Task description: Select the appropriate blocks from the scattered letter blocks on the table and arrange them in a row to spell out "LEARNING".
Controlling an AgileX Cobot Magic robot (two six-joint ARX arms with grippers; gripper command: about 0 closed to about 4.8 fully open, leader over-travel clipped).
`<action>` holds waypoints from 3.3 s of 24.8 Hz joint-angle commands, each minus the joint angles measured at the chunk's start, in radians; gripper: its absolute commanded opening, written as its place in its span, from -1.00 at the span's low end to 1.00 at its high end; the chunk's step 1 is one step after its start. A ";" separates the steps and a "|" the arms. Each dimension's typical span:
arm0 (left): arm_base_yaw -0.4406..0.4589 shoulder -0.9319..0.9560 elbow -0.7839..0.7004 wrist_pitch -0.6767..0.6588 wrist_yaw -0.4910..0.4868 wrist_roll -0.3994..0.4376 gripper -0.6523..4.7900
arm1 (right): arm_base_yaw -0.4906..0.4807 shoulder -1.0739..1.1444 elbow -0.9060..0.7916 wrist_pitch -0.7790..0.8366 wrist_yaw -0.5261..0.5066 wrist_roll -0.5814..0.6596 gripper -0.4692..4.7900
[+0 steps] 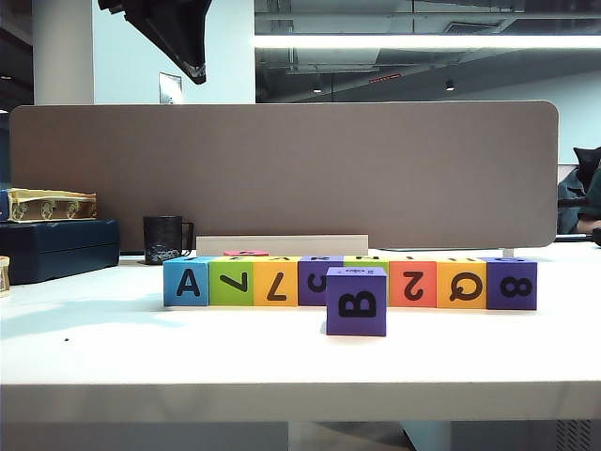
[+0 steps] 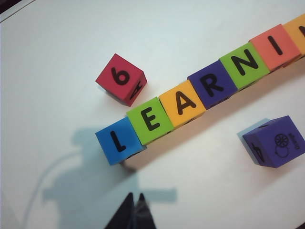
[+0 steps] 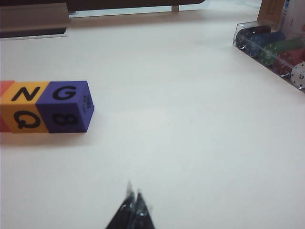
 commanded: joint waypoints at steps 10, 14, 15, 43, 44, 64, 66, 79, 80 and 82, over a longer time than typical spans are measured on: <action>-0.001 -0.006 0.002 0.037 0.003 -0.003 -0.78 | 0.000 -0.011 -0.042 0.070 -0.002 0.004 -0.83; -0.001 -0.006 0.002 0.038 0.003 -0.003 -0.78 | -0.011 -0.011 -0.043 0.071 -0.006 0.004 -0.82; -0.001 -0.006 0.002 0.038 0.003 -0.003 -0.78 | -0.021 -0.011 -0.043 0.071 -0.007 0.004 -0.82; -0.001 -0.006 0.002 0.038 0.003 -0.003 -0.78 | -0.022 -0.011 -0.045 0.058 -0.122 0.033 -0.82; -0.001 -0.006 0.002 0.039 0.003 -0.003 -0.78 | -0.021 -0.011 -0.045 0.058 -0.122 0.015 -0.82; -0.001 -0.006 0.002 0.041 0.003 -0.003 -0.78 | -0.022 0.011 -0.045 0.063 -0.130 -0.050 -0.82; -0.001 -0.006 0.002 0.041 0.003 -0.003 -0.78 | -0.022 0.011 -0.045 0.063 -0.130 -0.050 -0.82; 0.067 -0.049 -0.014 0.206 -0.050 0.058 -0.78 | -0.022 0.010 -0.045 0.063 -0.130 -0.050 -0.82; 0.084 -0.074 -0.051 0.279 -0.050 0.037 -0.78 | -0.022 0.010 -0.045 0.063 -0.130 -0.050 -0.82; 0.109 -0.132 -0.149 0.406 -0.051 0.024 -0.78 | -0.022 0.010 -0.045 0.063 -0.130 -0.050 -0.82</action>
